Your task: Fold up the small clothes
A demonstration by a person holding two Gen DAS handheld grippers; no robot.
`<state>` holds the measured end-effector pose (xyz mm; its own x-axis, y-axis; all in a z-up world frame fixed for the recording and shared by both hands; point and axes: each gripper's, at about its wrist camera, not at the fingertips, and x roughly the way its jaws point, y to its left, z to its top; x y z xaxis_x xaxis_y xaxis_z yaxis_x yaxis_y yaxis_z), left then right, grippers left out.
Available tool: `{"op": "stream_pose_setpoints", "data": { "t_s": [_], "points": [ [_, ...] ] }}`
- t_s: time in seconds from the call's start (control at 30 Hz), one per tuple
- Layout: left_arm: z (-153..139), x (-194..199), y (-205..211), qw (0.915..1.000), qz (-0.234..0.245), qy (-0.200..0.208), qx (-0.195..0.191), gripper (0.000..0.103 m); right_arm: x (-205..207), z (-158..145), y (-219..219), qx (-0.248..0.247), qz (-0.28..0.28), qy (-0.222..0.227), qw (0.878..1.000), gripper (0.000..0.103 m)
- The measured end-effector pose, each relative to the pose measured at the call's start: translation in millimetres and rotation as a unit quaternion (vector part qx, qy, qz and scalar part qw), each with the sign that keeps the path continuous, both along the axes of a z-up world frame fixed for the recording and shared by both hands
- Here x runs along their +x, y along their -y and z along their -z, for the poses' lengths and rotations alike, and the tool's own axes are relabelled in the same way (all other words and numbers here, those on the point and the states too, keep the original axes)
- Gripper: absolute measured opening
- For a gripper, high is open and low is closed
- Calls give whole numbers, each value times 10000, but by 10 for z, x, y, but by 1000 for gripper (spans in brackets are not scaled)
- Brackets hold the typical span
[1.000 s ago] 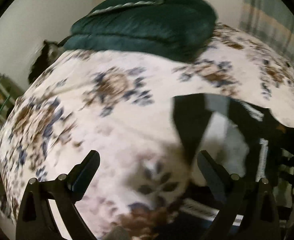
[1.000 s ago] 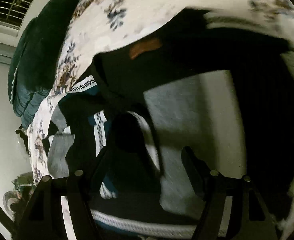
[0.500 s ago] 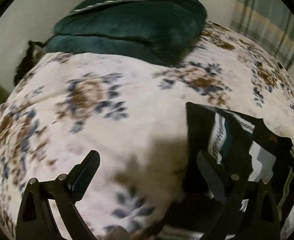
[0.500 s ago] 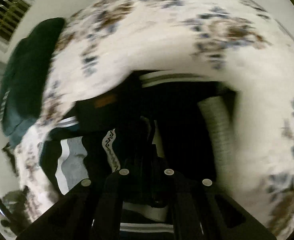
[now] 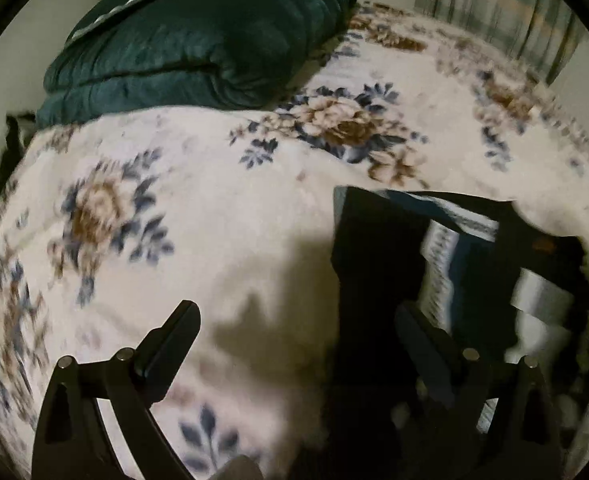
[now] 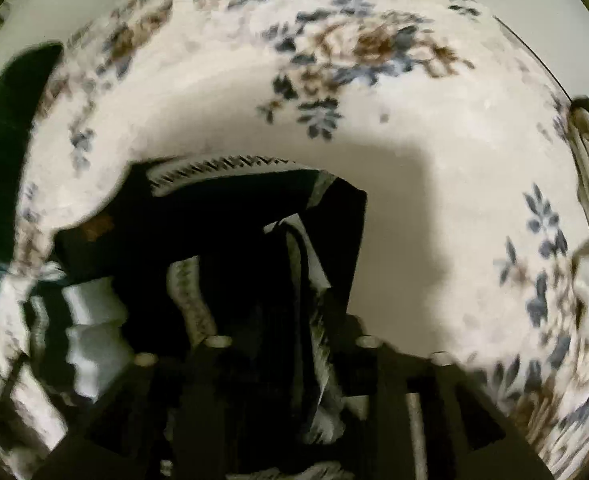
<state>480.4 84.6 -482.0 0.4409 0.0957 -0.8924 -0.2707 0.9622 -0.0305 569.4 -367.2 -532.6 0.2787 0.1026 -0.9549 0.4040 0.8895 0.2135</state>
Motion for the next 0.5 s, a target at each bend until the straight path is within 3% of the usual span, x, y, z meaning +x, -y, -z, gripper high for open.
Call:
{"op": "stream_pose_setpoints", "data": {
  "t_s": [0.1,0.2,0.27,0.33,0.37,0.4,0.43,0.47,0.5],
  "points": [
    [-79,-324,-64,9956,-338,3,-873,99,-266,-106,-145,874,102,90,9961,46],
    [133,-434,-109,9741,-643,-178,-2159,98,-387,166,-335,1975,279,-309,9794,46],
    [301,-389,-96,9619,-825,-257,-2596,81,-409,424,-404,2272,526,-508,9711,46],
    [483,-290,-81,9480,-975,-314,-3014,77,-412,638,-423,2372,769,-609,9665,46],
    [537,-249,-72,9467,-1030,-359,-3032,72,-443,710,-432,2426,871,-637,9641,46],
    [606,-209,-69,9455,-1095,-401,-3041,66,-455,807,-425,2565,1050,-642,9587,46],
    [664,-164,-72,9458,-1141,-441,-3008,48,-468,881,-417,2675,1199,-644,9539,46],
    [680,-130,-82,9456,-1122,-371,-3031,22,-487,939,-403,2761,1356,-629,9494,46],
    [669,-118,-95,9458,-1100,-299,-3042,14,-507,976,-386,2898,1521,-557,9433,46]
  ]
}}
